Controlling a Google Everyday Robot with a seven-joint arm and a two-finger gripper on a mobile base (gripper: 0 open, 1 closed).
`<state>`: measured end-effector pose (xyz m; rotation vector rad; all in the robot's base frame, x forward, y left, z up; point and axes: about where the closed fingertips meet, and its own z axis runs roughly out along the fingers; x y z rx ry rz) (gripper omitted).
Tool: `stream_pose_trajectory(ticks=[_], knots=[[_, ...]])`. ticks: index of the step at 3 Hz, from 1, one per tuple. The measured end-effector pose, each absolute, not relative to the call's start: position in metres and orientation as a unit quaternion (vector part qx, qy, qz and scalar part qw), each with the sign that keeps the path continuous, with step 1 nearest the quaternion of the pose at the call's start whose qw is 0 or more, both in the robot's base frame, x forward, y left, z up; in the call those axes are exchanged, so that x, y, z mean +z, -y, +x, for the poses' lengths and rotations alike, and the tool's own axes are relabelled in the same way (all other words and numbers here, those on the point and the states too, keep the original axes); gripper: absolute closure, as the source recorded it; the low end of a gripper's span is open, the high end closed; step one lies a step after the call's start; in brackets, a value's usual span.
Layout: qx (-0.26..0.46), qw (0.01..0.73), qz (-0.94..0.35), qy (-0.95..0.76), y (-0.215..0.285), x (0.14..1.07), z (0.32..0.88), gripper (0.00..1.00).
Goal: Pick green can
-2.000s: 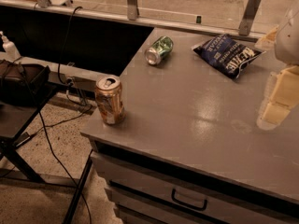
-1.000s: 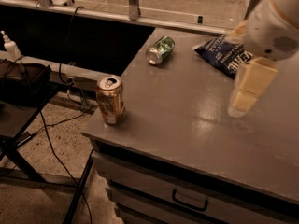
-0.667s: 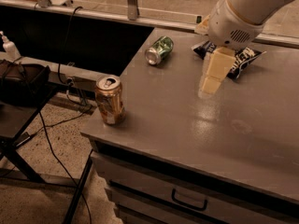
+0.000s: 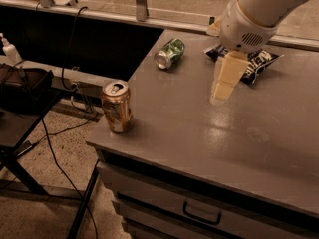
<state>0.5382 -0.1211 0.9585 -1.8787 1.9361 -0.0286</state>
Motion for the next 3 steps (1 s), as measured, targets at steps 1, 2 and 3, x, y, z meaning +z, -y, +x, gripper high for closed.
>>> stream_pose_trajectory(ticks=[1, 2, 3], knots=[[-0.039, 0.203, -0.704, -0.679, 0.123, 0.953, 0.566, 0.0], [-0.099, 0.195, -0.752, -0.622, 0.119, 0.968, 0.617, 0.0], [-0.189, 0.168, -0.82, -0.514, 0.103, 0.983, 0.679, 0.0]])
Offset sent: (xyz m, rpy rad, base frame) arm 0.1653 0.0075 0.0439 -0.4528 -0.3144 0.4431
